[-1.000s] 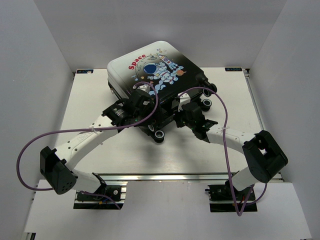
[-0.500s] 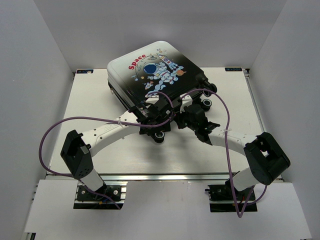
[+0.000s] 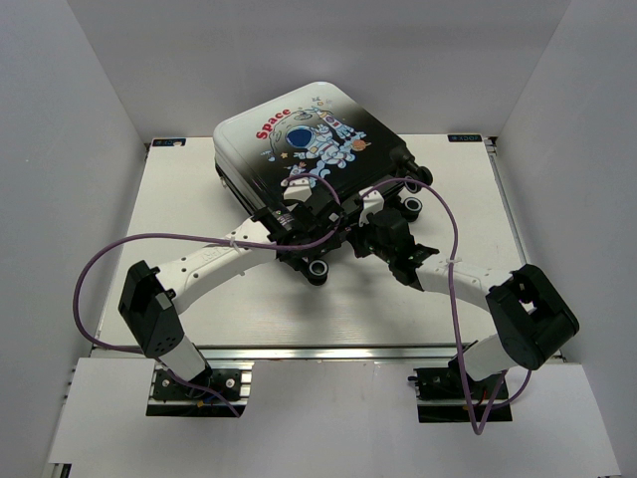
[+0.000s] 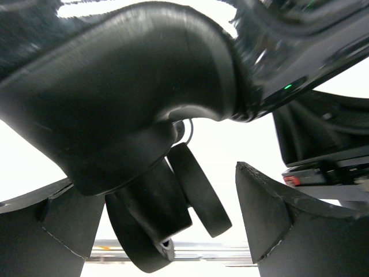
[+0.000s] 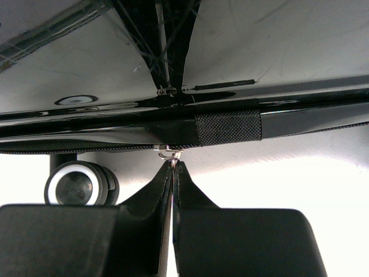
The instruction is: Pack the luggage
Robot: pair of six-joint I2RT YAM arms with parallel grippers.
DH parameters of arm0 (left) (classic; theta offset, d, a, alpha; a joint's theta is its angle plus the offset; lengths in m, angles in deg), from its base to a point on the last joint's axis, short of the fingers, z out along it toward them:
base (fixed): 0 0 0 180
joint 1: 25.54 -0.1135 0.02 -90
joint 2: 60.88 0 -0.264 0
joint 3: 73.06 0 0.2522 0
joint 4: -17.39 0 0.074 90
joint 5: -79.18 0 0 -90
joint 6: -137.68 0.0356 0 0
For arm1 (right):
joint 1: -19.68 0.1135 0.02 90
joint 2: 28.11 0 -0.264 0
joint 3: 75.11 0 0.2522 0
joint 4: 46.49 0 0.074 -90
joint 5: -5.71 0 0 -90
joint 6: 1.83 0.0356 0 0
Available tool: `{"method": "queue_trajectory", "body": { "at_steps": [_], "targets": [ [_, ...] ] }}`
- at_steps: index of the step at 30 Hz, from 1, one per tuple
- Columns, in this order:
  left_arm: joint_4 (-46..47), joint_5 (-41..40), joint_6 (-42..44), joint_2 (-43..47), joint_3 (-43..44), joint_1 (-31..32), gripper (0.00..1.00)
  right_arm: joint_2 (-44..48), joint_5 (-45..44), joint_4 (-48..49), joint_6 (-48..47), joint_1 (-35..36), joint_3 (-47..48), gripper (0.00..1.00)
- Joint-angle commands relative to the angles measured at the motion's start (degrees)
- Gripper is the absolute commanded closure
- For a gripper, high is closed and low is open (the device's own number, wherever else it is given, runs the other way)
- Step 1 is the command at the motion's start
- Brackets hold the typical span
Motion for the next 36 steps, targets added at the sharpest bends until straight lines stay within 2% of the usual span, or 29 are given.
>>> {"method": "queue_trajectory", "body": {
  "at_steps": [1, 4, 6, 10, 11, 13, 14, 16, 17, 18, 24, 29, 32, 34, 36],
  "targets": [
    [-0.6, -1.9, -3.2, 1.5, 3.4, 0.3, 0.02, 3.1, -2.5, 2.2, -1.4, -0.7, -1.0, 1.00],
    [-4.3, -2.8, -6.5, -0.6, 5.3, 0.3, 0.02, 3.8, -3.7, 2.6, -2.2, -0.6, -1.9, 1.00],
    [-2.7, -2.6, -6.5, -0.9, 4.9, 0.3, 0.02, 4.0, -4.0, 3.1, -2.7, -0.6, -2.9, 1.00],
    [-0.9, -1.2, -5.8, -2.1, 4.1, 0.3, 0.27, 4.0, -4.8, 4.3, -2.8, -0.7, -3.7, 1.00],
    [-1.5, -1.2, -6.0, -2.4, 4.4, 0.3, 0.42, 4.0, -5.1, 4.4, -2.8, -0.7, -3.7, 1.00],
    [-3.1, -1.4, -6.4, -3.1, 4.6, 0.3, 0.62, 3.9, -6.3, 4.5, -2.9, -0.7, -3.6, 1.00],
    [-3.7, -1.7, -6.8, -3.1, 4.5, 0.3, 0.78, 3.9, -7.0, 4.5, -2.9, -0.7, -3.5, 1.00],
    [-6.1, -2.9, -8.1, -2.5, 4.0, 0.3, 0.87, 3.7, -10.3, 3.9, -2.0, -0.9, -3.0, 1.00],
    [-7.0, -3.4, -8.7, -2.1, 3.1, -0.3, 0.97, 3.6, -12.2, 3.2, -1.5, -1.3, -3.0, 1.00],
    [-7.9, -3.7, -9.0, -1.4, 2.2, -1.0, 1.00, 3.3, -15.2, 2.7, -0.9, -2.0, -2.5, 1.00],
    [-13.0, -11.2, -12.0, 4.7, -3.3, -1.5, 1.00, 0.3, -20.6, 1.5, 2.7, -9.9, -2.2, 1.00],
    [-12.8, -11.2, -11.1, 6.8, -6.2, -3.5, 1.00, -3.9, -21.3, 4.7, 3.5, -16.5, -0.6, 1.00],
    [-12.3, -10.4, -9.8, 7.3, -8.1, -5.4, 1.00, -6.7, -21.5, 12.0, 3.9, -20.1, 0.2, 1.00],
    [-12.6, -10.3, -9.5, 7.5, -8.4, -6.1, 1.00, -7.4, -22.0, 10.1, 6.5, -22.4, 2.8, 1.00],
    [-12.4, -10.4, -9.1, 8.2, -8.7, -6.8, 1.00, -7.6, -22.7, 12.4, 9.5, -25.2, 3.2, 1.00]
  ]
}}
